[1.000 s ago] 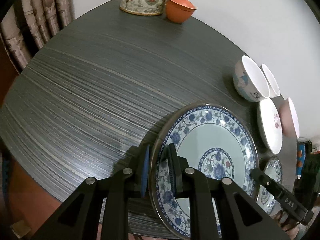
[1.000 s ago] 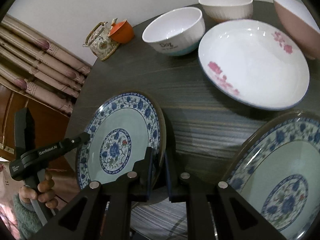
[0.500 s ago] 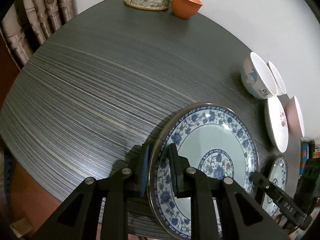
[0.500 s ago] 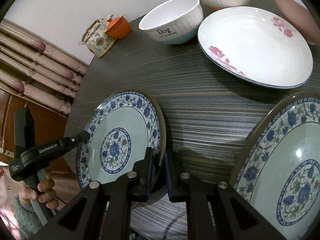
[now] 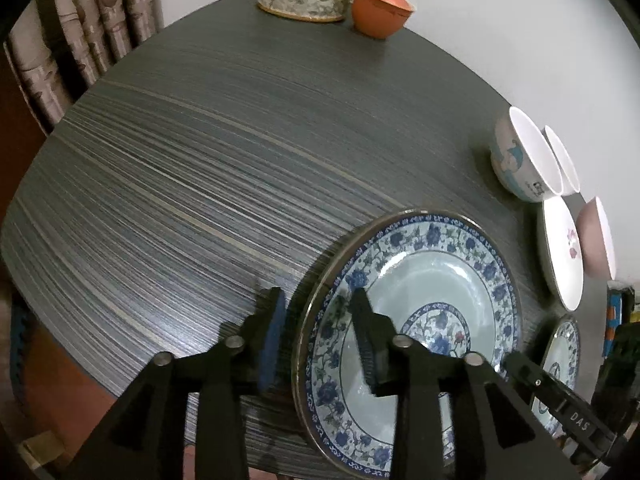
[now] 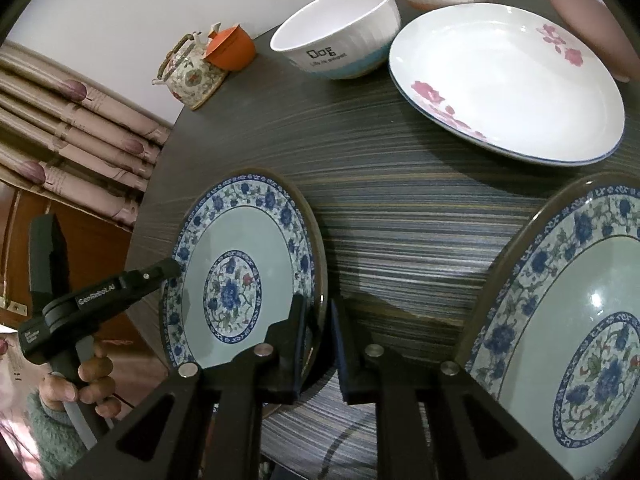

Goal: Organize plates and bowls

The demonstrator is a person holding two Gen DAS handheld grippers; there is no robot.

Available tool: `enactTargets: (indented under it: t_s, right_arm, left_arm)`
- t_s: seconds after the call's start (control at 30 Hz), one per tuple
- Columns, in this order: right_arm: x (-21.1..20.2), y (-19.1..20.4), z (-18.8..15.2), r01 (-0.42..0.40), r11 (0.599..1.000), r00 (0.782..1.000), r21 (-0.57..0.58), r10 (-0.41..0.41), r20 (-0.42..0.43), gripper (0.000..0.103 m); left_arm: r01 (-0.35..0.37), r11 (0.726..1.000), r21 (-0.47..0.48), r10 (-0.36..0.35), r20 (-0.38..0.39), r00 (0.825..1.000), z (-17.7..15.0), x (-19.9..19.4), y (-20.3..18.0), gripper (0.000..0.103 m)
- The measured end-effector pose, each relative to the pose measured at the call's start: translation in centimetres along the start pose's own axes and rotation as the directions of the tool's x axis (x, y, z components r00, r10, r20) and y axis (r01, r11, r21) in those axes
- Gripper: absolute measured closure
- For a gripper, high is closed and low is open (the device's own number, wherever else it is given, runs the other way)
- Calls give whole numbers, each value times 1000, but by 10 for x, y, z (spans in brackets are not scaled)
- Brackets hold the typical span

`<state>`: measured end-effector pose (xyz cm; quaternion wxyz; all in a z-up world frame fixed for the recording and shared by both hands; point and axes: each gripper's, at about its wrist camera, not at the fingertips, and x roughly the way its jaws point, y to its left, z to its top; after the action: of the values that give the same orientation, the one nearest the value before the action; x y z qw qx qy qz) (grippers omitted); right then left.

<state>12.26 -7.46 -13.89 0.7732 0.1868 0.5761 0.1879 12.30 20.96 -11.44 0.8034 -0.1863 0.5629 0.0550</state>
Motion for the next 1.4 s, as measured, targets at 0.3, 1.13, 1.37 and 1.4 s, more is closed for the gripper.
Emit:
enactTargets:
  t_s: [0.3, 1.13, 1.37, 1.4]
  right_arm:
    - [-32, -6, -4, -1, 999, 999, -33, 2, 33, 87]
    - [-180, -157, -34, 26, 997, 990, 73, -36, 133, 87]
    - [-171, -200, -39, 34, 987, 994, 158, -49, 94, 87]
    - [-169, -203, -39, 31, 987, 995, 158, -46, 88, 87]
  left_arm:
    - [-61, 998, -11, 62, 151, 987, 0, -26, -3, 63]
    - [262, 943, 204, -251, -78, 965, -86, -33, -169, 56]
    - [293, 936, 193, -265, -161, 951, -94, -17, -194, 56]
    - [292, 936, 196, -262, -168, 950, -95, -16, -196, 56]
